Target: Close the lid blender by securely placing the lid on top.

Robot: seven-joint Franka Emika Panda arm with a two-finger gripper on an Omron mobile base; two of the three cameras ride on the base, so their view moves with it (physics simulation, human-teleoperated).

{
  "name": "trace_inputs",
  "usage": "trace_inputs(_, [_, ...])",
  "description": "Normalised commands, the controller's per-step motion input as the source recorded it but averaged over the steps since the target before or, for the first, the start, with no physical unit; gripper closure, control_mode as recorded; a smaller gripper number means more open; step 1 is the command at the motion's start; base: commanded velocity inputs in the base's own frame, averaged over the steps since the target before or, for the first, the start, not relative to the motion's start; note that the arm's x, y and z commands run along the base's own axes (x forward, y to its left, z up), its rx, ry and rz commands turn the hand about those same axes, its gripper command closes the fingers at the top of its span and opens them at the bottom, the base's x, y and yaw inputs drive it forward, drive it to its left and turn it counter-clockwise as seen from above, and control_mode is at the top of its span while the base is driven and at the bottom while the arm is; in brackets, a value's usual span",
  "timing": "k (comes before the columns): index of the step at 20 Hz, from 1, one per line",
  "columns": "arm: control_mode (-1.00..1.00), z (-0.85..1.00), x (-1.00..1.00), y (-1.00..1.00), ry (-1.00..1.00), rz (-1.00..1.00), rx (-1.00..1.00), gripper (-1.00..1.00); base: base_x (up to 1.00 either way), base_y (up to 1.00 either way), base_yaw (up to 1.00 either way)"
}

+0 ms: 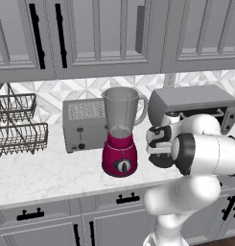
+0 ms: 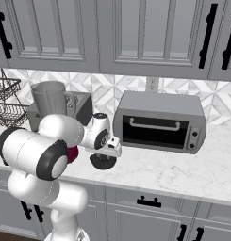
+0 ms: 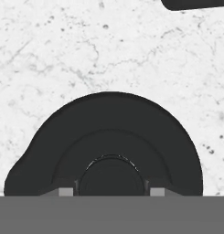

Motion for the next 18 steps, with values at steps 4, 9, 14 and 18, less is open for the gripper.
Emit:
trace_inputs(4, [-1.0,0.0,0.0,0.0,0.0,0.0,0.0,1.0,0.0,0.0,0.0])
trace_inputs(9, [-1.0,0.1,-0.01,0.0,0.0,0.0,0.0,1.0,0.0,0.0,0.0])
trace_inputs(14, [-1.0,0.68,-0.38,0.0,-0.22,0.0,0.05,1.0,0.0,0.0,0.0])
trace_inputs(18, [-1.0,0.94,-0.62,-0.08,-0.36,0.0,0.09,1.0,0.0,0.0,0.0])
